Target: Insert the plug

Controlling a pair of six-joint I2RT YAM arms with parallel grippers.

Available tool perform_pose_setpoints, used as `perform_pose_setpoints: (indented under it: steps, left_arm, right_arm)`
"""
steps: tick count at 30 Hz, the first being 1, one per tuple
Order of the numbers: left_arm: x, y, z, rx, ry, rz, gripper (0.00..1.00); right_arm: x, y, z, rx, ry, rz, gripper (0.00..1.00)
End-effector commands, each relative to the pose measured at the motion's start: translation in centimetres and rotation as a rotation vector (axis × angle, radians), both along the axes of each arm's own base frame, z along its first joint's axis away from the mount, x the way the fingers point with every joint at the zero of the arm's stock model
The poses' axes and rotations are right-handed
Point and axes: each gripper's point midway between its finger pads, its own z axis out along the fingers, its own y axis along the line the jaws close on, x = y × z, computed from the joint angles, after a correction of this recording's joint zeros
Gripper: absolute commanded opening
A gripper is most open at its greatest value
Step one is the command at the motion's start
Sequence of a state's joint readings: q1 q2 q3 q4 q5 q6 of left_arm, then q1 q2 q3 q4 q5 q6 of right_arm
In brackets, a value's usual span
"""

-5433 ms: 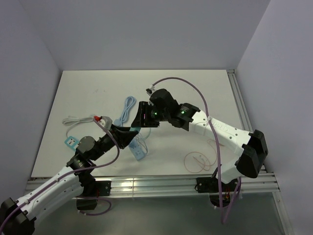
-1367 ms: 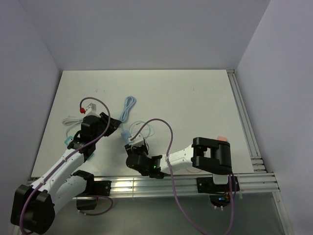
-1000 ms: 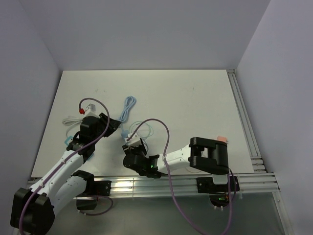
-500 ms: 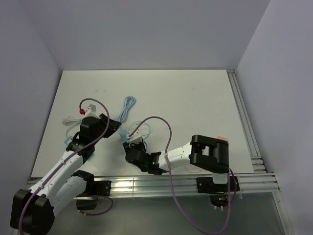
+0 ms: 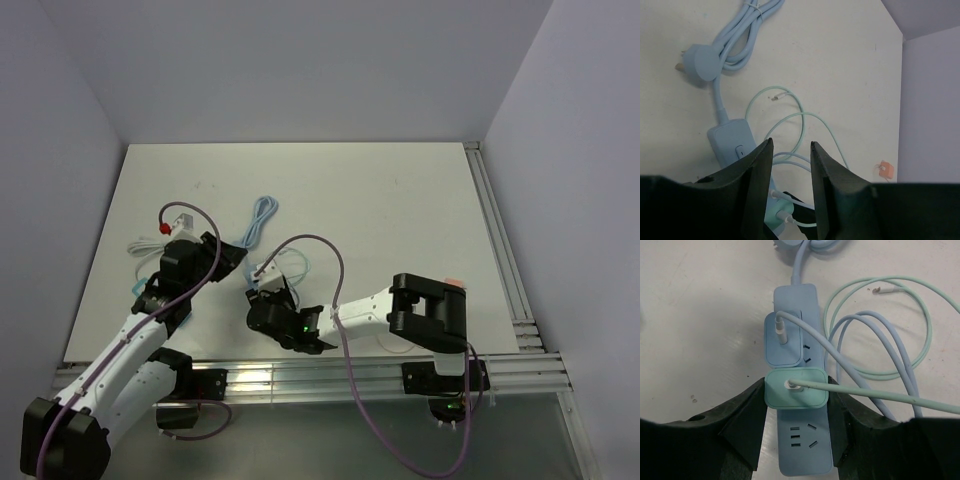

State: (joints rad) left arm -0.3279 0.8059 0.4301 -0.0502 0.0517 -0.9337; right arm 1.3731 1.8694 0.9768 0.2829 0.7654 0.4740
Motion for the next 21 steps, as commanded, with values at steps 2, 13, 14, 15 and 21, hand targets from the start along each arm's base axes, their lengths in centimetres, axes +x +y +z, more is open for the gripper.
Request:
perform_pose_setpoints:
  steps: [2,13,14,15,21]
  left_arm:
    - [0.0,0.0,1.2,-0.017,-0.034,0.001,0.41]
    - [-0.4,0.5,1.7,-0.008,-0.054,0.012,0.43]
    - [-0.4,0.4,1.8,-0.007,-0.057,0.009,0.42]
    - [-0.5,0.4,1.7,-0.009,-0.055,0.005,0.42]
    - [-0.5,0.9,3.0,0.006,-0.082,0.024,0.43]
  right_arm:
    - [-2.2,-2.4,-4.4,-0.231,0.130,0.075,0.36]
    - [-4.3,-1.3,4.0,-0.002,0.146,0.236,0.68]
    - [-5.0,-1.2,4.6,0.021,0.158,0.270,0.68]
    - [-5.8,-1.4,4.7,0.027,0.168,0.311,0.68]
    - [-11.9,-2.1,13.1,0.302,0.199,0.646,0.66]
